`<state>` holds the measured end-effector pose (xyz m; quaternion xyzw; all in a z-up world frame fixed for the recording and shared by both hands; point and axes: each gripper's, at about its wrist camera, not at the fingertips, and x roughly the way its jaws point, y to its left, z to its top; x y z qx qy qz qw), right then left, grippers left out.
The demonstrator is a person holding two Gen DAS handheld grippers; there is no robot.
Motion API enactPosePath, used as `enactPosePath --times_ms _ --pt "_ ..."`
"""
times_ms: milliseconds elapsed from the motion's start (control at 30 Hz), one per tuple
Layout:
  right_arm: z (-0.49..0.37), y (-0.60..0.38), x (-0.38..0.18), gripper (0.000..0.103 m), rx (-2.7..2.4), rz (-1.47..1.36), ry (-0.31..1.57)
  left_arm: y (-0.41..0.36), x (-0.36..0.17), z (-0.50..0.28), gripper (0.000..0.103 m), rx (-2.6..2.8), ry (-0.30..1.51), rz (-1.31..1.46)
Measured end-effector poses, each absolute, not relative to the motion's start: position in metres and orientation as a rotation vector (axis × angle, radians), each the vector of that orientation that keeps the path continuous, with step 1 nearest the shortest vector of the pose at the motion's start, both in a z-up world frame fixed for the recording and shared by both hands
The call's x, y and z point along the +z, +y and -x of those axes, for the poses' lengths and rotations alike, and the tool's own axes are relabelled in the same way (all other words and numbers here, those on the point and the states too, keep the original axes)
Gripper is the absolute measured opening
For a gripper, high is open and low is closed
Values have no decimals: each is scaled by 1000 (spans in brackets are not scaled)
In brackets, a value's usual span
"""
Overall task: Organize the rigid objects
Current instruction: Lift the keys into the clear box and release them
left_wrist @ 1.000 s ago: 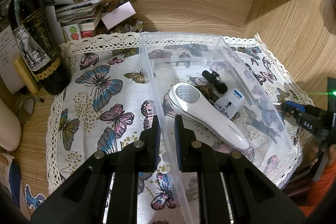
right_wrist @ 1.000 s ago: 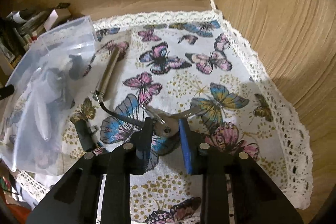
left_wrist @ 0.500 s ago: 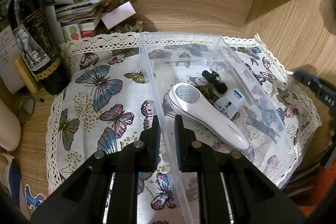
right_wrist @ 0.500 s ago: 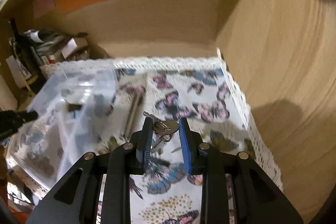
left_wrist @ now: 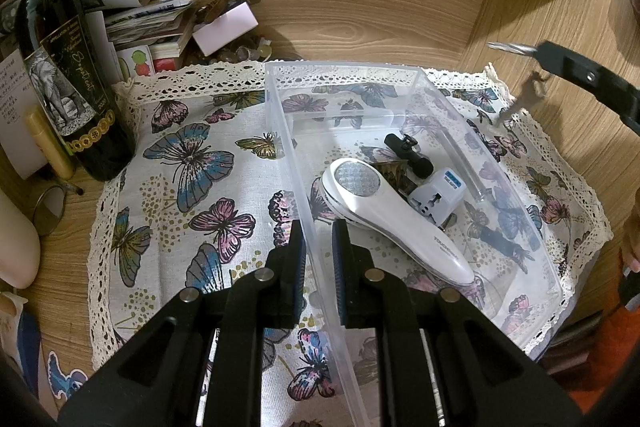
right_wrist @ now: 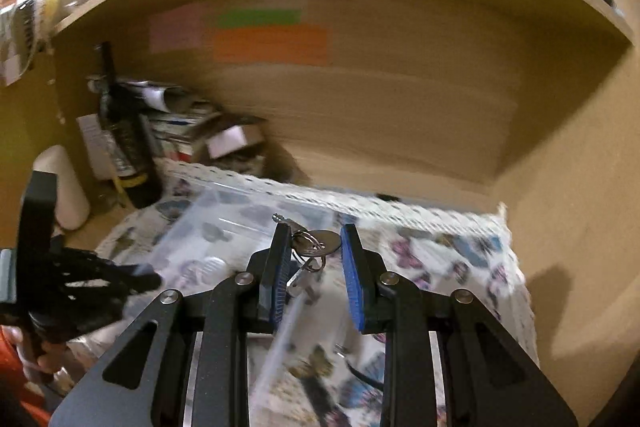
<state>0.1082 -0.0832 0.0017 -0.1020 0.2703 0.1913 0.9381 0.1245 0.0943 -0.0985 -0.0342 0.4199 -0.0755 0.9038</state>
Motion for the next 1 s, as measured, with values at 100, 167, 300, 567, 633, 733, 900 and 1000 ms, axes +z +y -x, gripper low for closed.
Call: enactPosePath --times_ms 100,167,300,567,633,733,900,1000 --pt "-110 -68 -1 23 425 230 558 95 -98 -124 12 -157 867 73" --pt "-112 -59 -5 23 449 236 571 97 -98 -124 12 -158 867 75" --pt "-115 -47 -18 23 486 249 608 97 -98 -123 12 -160 867 75" --pt "-132 -33 -50 23 499 295 737 97 -98 -122 12 -161 866 75" --pt "-137 -33 -57 23 485 302 768 97 -98 -122 12 -161 866 74" --pt "-142 -35 -65 23 482 300 808 97 -98 -122 12 -161 866 73" --pt "-141 -36 -68 23 487 307 831 97 -98 -122 12 -160 866 73" --pt "-138 -40 -63 25 488 304 818 96 -98 -122 12 -161 866 73"
